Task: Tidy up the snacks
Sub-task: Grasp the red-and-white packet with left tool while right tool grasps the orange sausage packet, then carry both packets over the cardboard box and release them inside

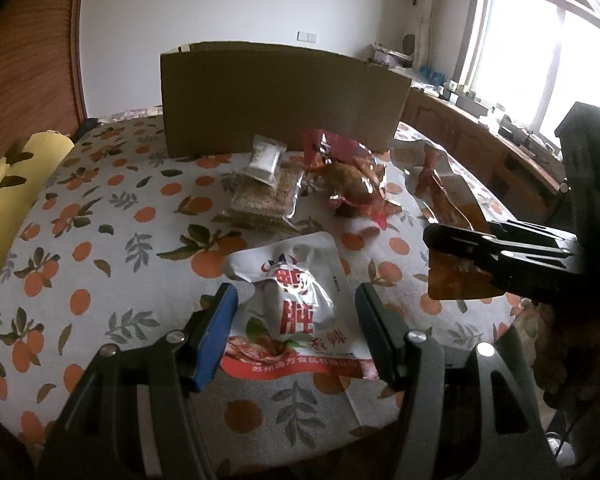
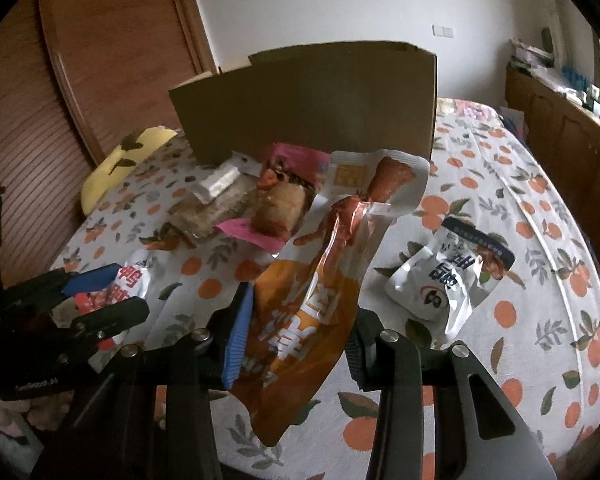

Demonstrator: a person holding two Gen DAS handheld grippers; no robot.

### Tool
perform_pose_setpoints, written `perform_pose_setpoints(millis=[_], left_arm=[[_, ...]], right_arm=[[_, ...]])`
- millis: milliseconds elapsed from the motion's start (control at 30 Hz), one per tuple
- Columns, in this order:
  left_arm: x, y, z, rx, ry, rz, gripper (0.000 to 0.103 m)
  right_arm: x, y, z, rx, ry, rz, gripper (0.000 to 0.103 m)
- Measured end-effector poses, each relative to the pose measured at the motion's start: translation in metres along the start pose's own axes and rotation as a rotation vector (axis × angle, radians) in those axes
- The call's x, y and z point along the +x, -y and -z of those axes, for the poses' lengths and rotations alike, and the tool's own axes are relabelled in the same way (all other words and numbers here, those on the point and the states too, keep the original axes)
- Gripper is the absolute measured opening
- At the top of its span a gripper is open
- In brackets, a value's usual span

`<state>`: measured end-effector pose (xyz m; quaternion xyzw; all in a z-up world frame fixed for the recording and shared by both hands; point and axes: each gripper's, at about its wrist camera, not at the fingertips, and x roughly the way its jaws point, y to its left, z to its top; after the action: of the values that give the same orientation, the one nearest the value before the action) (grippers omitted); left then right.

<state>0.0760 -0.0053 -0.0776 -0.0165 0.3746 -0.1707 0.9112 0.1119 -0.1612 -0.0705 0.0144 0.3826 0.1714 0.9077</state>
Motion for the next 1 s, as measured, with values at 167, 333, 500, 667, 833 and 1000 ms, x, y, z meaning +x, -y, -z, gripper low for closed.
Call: perform_pose_setpoints(millis=[167,333,500,667,833,1000], left_arm=[[-0.009,-0.001,-0.007,0.005,0.023,-0.003,0.061],[-0.016,-0.003,-0.016,0.007,0.046,-0.010,0.061],[-0.022,-0.003,-0.023,0.014,0.064,-0.015,0.061],[-0.030,-0.002,-0.033,0.021,0.089,-0.020,0.061],[-0.035,-0.004,-0.045,0.019,0.107,-0.022,0.061],[-0.039,-0.002,-0.063,0.044,0.139,-0.029,0.061]], right_arm=[[-0.010,0.001,-0.004,-0.008,0.018,0.008,0.042],[-0.018,0.006,-0.008,-0.007,0.034,0.015,0.042],[-0.026,0.007,-0.008,-0.021,0.048,0.028,0.042],[-0.034,0.007,-0.010,-0.029,0.060,0.026,0.042],[-0.043,0.008,-0.014,-0.033,0.079,0.020,0.042],[-0.053,0.005,-0.026,-0.063,0.106,0.018,0.042]])
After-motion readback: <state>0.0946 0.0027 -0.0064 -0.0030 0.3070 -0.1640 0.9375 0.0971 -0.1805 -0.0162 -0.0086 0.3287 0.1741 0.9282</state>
